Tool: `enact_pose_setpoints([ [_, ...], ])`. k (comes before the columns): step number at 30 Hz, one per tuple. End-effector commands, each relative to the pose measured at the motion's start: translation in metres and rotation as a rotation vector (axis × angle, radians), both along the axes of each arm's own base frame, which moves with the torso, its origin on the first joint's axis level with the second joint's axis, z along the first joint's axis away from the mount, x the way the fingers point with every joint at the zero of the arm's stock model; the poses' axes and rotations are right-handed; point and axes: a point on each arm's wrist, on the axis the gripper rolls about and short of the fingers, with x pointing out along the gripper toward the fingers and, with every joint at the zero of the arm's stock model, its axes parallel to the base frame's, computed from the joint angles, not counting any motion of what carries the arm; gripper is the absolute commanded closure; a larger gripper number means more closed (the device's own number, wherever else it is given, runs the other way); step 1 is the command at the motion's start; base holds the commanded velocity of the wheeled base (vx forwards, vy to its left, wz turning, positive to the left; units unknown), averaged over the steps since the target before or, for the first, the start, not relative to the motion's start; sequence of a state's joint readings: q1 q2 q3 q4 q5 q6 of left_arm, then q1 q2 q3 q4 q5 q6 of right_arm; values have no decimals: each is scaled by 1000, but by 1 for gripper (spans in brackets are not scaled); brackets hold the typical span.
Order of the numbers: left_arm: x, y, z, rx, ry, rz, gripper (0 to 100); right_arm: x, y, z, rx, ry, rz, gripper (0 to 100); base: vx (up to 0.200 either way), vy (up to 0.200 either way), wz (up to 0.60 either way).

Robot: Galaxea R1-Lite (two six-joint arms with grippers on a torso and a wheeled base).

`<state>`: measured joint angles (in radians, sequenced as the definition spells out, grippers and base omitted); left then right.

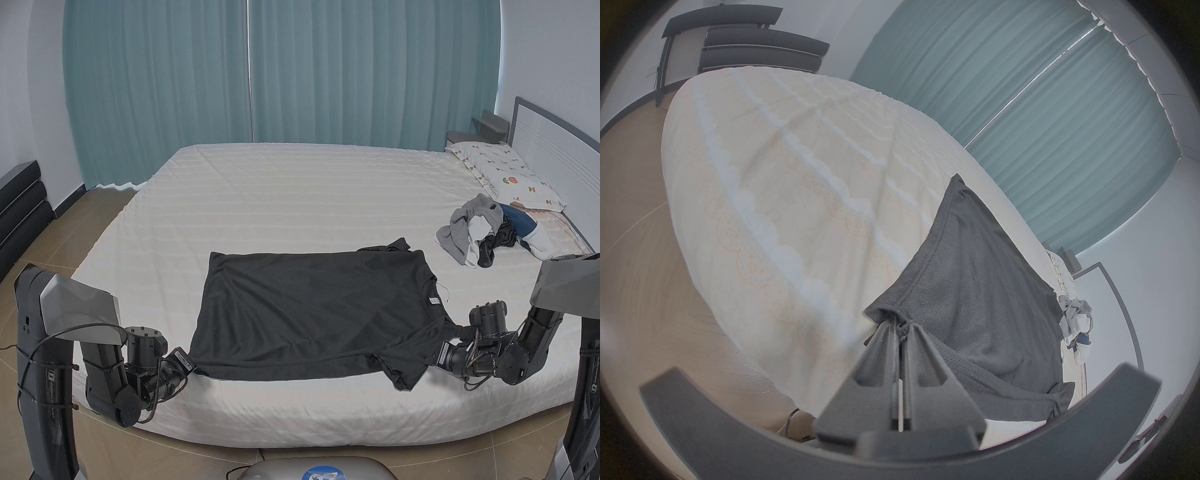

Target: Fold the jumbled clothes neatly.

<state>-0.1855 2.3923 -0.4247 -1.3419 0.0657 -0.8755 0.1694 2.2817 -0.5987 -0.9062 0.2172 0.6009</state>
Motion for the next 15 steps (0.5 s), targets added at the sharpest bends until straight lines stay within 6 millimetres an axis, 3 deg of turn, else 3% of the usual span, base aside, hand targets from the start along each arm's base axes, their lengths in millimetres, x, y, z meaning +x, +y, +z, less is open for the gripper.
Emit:
enact_pose_setpoints([
  [1, 0, 0, 0, 0, 0, 0, 100, -9, -4, 24, 1, -16, 0, 100, 0, 0, 0],
  [6, 0, 0, 0, -1, 2, -1, 100, -19, -10, 42, -14, -22, 0, 100, 0, 0, 0],
  [9, -1, 0, 0, -2, 4, -3, 100, -36, -21, 60, -62, -19, 35, 100, 0, 0, 0],
  [15, -2, 0, 0, -1, 7, -6, 100, -58, -25, 82, -99, 35, 91, 100, 0, 0, 0],
])
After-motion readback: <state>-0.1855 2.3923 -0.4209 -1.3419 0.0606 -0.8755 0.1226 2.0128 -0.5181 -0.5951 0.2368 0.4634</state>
